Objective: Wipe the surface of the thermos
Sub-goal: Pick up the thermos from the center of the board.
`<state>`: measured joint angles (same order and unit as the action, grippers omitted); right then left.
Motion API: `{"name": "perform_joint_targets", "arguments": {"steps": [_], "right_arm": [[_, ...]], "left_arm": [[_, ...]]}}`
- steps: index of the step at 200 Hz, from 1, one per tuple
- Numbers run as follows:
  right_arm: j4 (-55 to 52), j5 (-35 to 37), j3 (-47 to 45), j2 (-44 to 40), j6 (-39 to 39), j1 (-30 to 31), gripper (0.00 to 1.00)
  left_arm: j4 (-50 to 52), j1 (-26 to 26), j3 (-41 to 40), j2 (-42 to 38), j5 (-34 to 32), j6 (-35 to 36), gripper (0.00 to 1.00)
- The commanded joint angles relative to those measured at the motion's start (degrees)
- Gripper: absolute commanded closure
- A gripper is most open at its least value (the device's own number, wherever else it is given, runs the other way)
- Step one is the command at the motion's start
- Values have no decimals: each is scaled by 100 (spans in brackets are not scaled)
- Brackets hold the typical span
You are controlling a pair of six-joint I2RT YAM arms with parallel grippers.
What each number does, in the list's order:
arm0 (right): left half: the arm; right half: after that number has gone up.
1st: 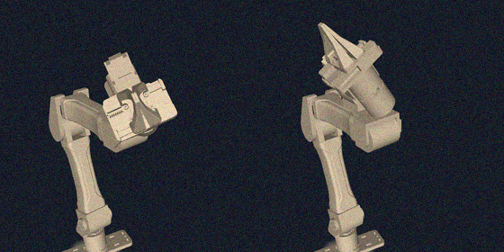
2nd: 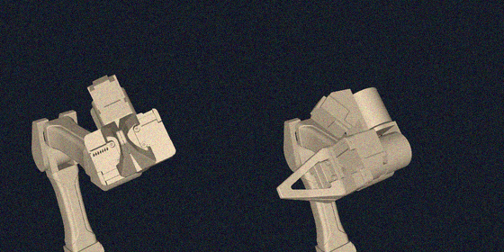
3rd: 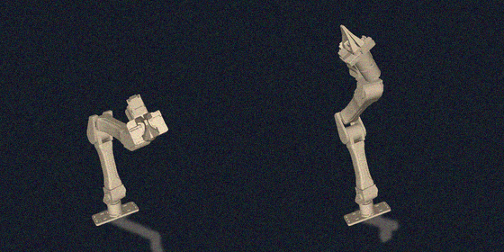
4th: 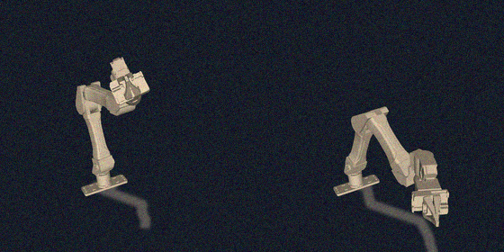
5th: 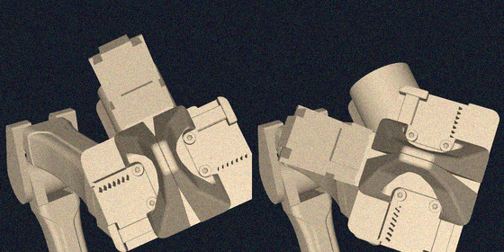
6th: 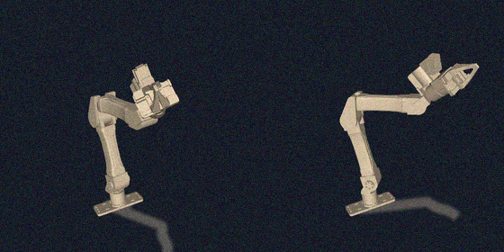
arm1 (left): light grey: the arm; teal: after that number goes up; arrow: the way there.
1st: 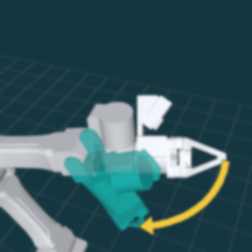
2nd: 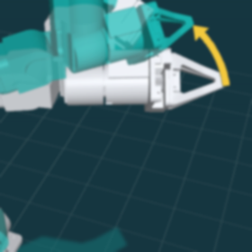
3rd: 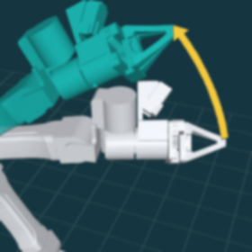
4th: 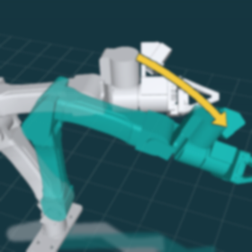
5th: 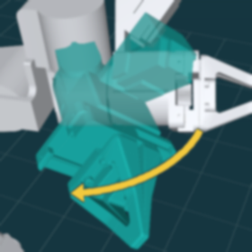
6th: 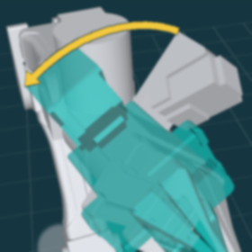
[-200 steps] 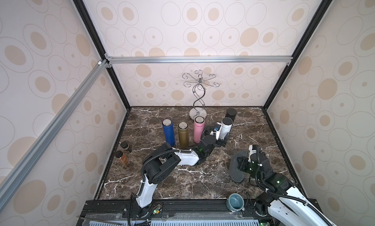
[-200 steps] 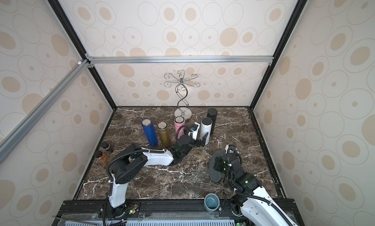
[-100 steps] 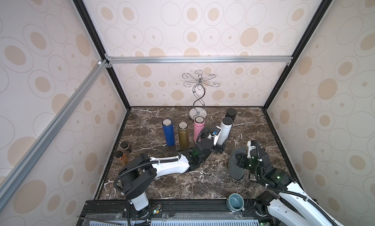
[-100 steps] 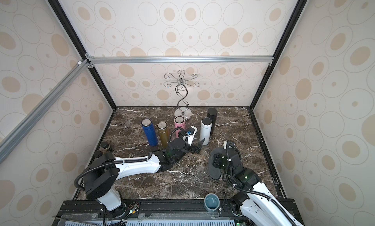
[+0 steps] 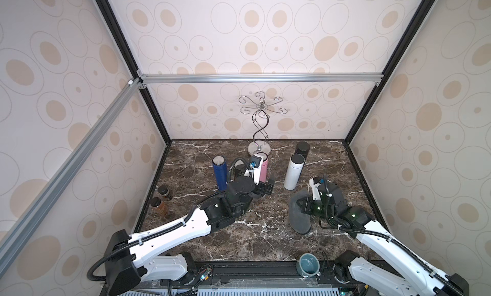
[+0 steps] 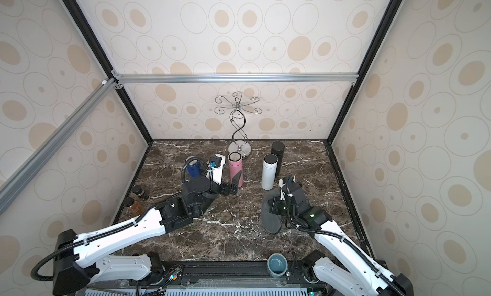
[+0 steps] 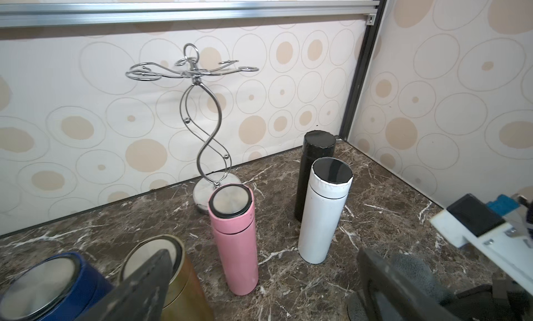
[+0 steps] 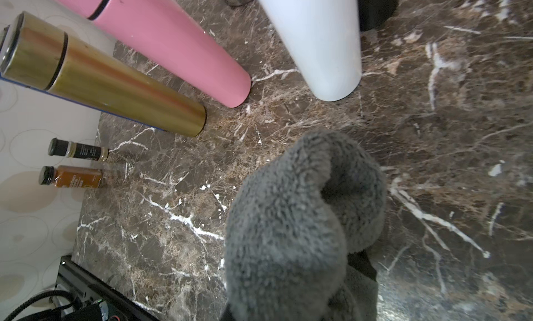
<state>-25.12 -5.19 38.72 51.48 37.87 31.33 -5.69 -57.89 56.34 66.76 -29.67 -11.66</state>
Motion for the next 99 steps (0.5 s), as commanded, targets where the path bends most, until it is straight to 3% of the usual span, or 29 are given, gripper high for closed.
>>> {"name": "perform_joint_targets", "arguments": {"steps": [1,55,99], "right_arm": [[160,-29,120,257,25,312,100],[658,26,101,808,212,690,100],[784,-34,116,1113,133,690,100]], "left_arm": [[580,208,-65,-347,-376,-333,0],[636,1579,-920,-1061,419,-1027,1],[-106,1666,-1697,-1045,665,-1019,0]]}}
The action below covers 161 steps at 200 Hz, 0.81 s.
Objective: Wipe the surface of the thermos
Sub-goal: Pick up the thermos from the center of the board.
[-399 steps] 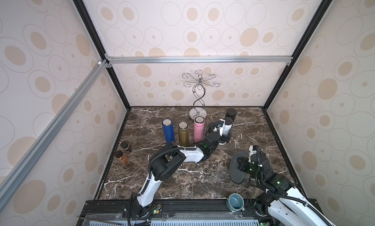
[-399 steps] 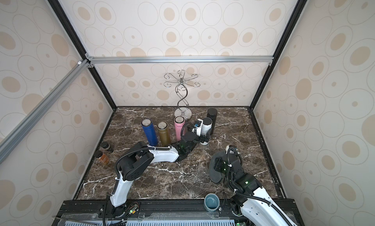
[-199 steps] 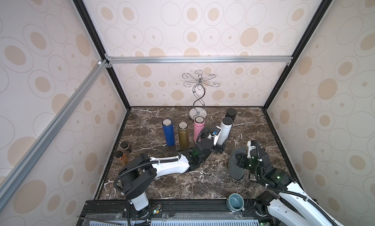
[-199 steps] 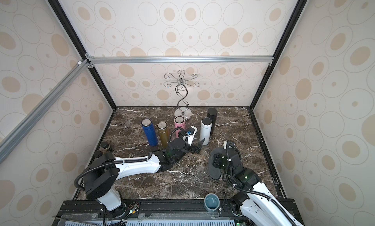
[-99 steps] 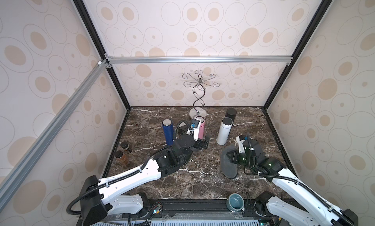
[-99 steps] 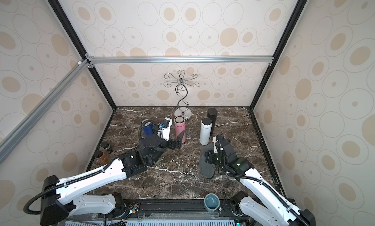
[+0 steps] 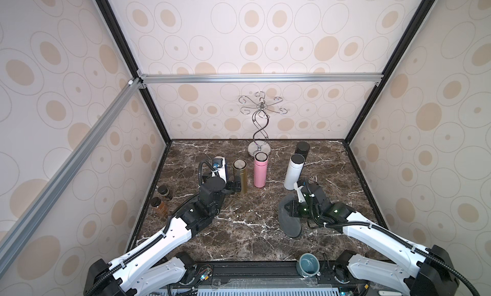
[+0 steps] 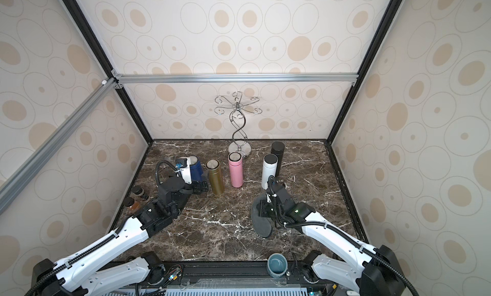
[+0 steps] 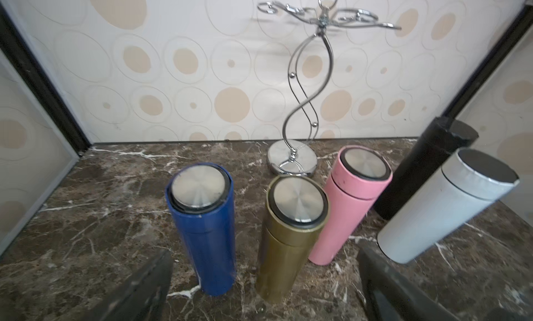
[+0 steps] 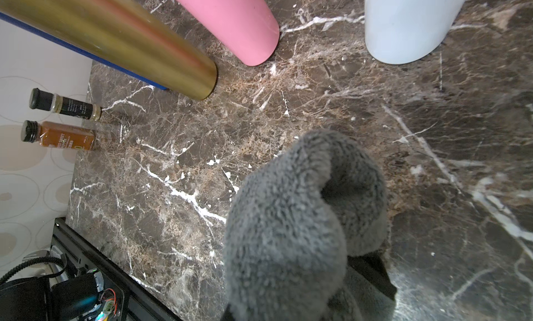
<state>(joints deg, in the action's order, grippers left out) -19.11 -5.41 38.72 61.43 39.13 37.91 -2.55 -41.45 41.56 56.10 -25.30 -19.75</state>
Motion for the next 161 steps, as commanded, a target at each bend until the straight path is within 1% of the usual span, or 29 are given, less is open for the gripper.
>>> {"name": "perform_joint_targets", "arguments": {"steps": [1,25,40,63,68,128,161], "right_arm": [[186,-13,113,126,6,32,100],[283,-15,98,230,19,32,100],[311,-13,101,285,17,37,100],[323,7,101,310,7,33,100],[329,21,100,308,-1,39,100],[375,66,146,431,-55,32,100],[451,58,149,496,-73,33,100]], "left_arm": [[-435,18,-228,23,232,-216,0],[-874,25,-540,17,292,-188,0],[-1031,46,-594,104,310,-159,0],[-1318,75,-675,332,527,-114,0],[-1546,68,-717,361,579,-87,0],[-2178,114,-821,924,561,-169,0],[-2515,111,-772,1365,318,-171,0]]}}
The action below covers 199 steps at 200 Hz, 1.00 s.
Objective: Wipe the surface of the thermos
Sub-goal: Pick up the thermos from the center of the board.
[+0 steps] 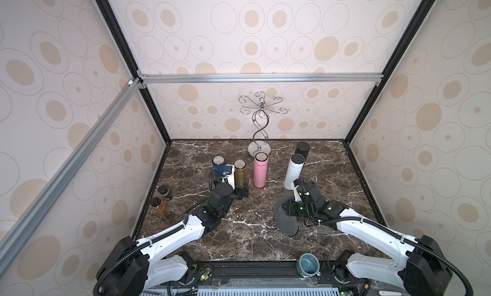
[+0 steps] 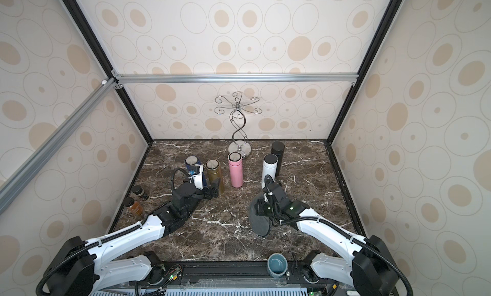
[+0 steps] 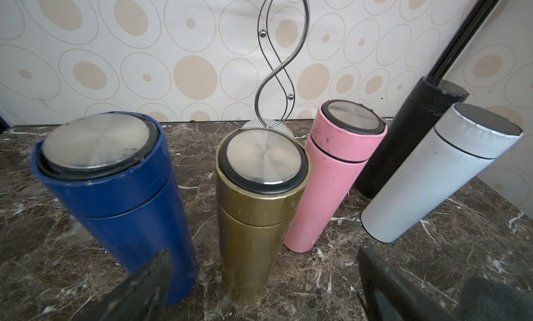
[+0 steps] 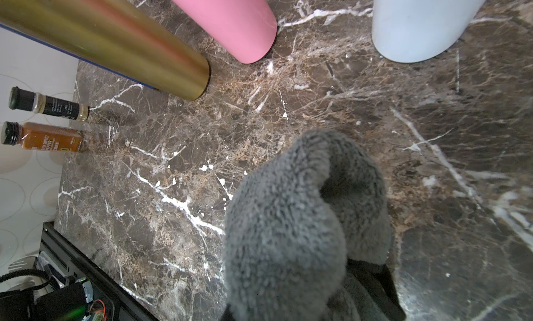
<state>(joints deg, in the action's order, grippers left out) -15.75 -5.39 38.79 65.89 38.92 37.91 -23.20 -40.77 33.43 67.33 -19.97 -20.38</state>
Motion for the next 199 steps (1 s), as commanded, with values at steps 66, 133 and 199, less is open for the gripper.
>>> {"name": "perform_joint_targets", "arguments": {"steps": [66,133,199], "right_arm": [[138,99,185,151,-103,25,100],[160,134,154,154,-138,18,100],[169,187,60,27,-146,-51,100]], "left_arm": [[-907,51,264,1048,-439,-41,0],[-1551,49,402,1714,-622,16,0],[-1988,45,470,2188,-770,104,3]]}}
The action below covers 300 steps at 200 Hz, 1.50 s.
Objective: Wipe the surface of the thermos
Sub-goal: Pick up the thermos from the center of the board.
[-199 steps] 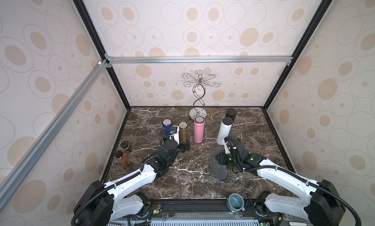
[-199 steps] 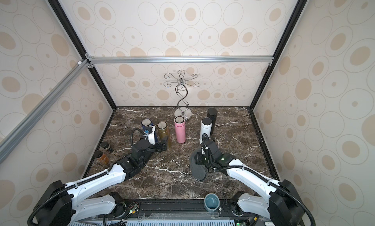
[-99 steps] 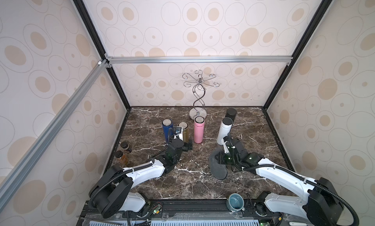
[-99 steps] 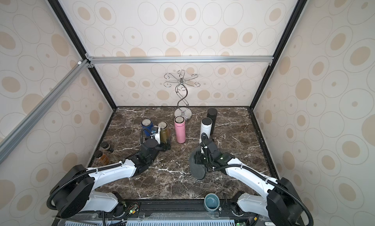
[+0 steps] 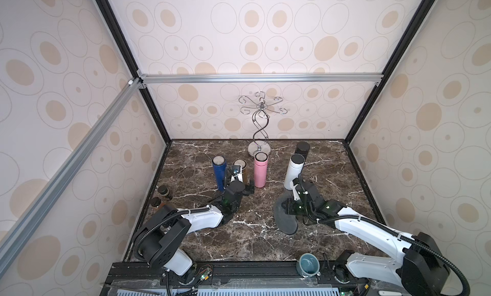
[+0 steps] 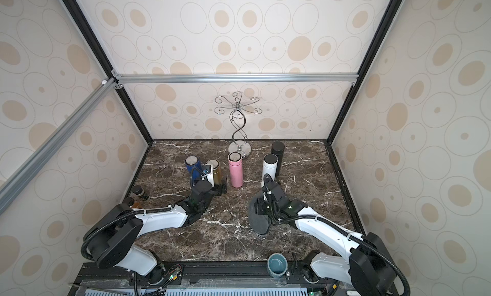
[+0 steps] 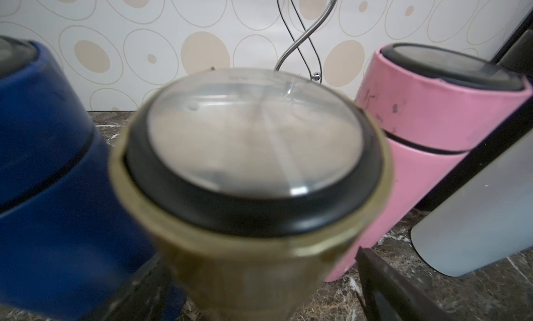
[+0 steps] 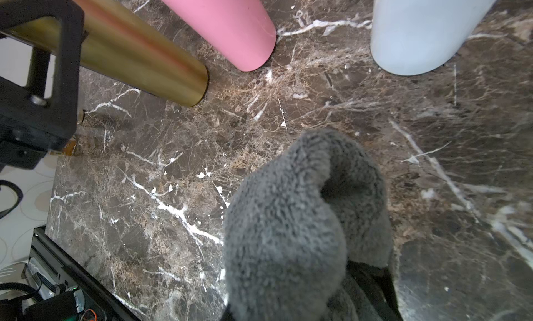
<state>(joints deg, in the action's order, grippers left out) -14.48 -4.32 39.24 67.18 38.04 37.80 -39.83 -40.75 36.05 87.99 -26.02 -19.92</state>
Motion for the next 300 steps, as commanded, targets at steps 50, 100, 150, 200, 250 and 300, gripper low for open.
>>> {"name": "perform_joint_targets", "arguments": {"steps": [50,100,150,200,250,300], "right_arm": [[47,89,-19,-139,-42,-62,100],[55,98,-22,-152,-43,-54,100],[18,49,-1,-152,-31,-58,100],[8,32,-22,-221,2,-58,100],[-15,27,-14,-230,1,-56,100],[-18,2,-46,-297,45,-56,100]], "left_arm": [[-463,42,312,389,-285,109,4],[-701,41,370,594,-334,265,6],[-1012,43,419,743,-331,392,9],[-1059,44,451,808,-402,338,15],[-1053,48,420,799,-518,348,23],[-1088,43,394,816,-564,421,36]]}}
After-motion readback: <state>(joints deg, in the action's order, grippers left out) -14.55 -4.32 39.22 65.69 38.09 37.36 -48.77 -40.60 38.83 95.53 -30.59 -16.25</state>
